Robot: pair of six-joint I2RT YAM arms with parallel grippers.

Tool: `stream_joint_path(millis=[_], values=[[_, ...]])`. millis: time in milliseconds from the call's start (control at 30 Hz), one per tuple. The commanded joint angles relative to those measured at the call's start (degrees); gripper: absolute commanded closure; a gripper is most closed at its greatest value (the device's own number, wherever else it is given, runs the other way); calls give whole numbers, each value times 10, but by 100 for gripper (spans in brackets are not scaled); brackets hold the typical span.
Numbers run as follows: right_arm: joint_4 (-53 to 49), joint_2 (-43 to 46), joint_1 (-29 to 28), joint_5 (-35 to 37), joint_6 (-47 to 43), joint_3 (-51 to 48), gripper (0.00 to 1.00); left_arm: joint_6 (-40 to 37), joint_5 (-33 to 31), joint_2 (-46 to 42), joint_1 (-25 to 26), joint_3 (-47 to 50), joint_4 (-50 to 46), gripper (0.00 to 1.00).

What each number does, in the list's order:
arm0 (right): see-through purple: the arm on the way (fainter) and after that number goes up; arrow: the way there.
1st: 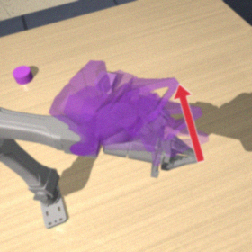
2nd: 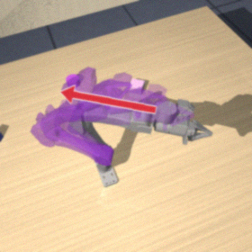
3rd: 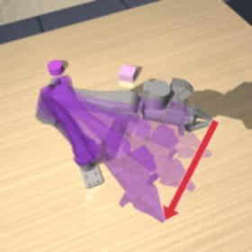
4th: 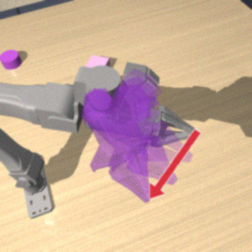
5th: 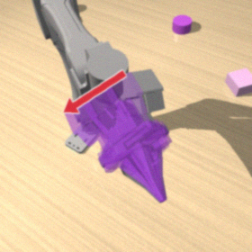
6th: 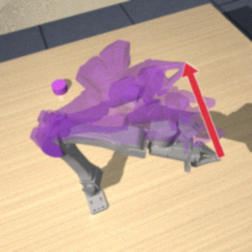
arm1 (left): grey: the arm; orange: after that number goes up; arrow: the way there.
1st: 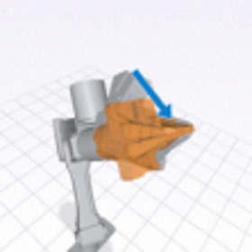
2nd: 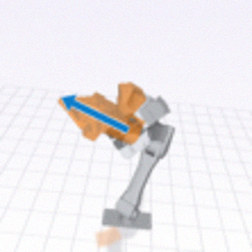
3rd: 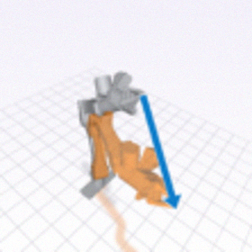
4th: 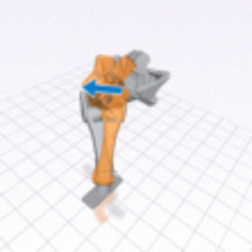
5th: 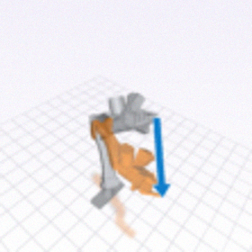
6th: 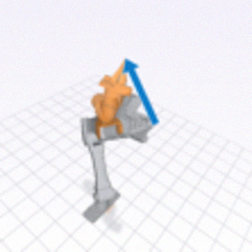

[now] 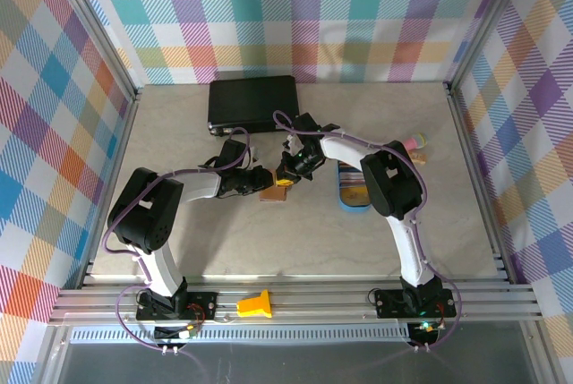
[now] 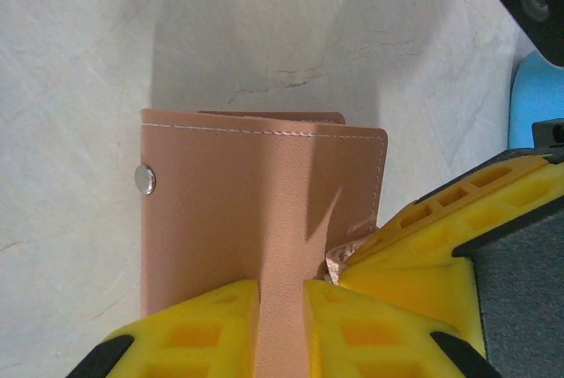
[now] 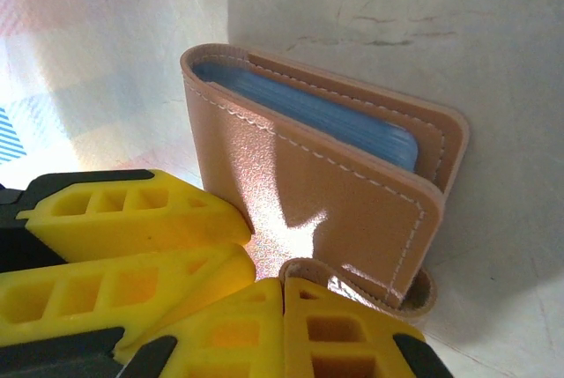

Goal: Put the credit cards into the card holder

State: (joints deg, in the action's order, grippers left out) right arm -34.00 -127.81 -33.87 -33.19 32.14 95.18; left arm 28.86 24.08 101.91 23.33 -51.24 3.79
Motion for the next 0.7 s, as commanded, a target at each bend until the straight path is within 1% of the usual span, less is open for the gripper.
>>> stream_joint_path(millis=[0, 333, 667], values=[[-17, -23, -5, -5, 6, 11, 100, -6, 14, 16, 0, 2, -15, 79], [-39, -38, -7, -10, 7, 22, 100, -6, 15, 17, -2, 2, -14, 79], [-63, -53, -11, 8, 6, 33, 100, -3, 17, 19, -2, 5, -8, 79]])
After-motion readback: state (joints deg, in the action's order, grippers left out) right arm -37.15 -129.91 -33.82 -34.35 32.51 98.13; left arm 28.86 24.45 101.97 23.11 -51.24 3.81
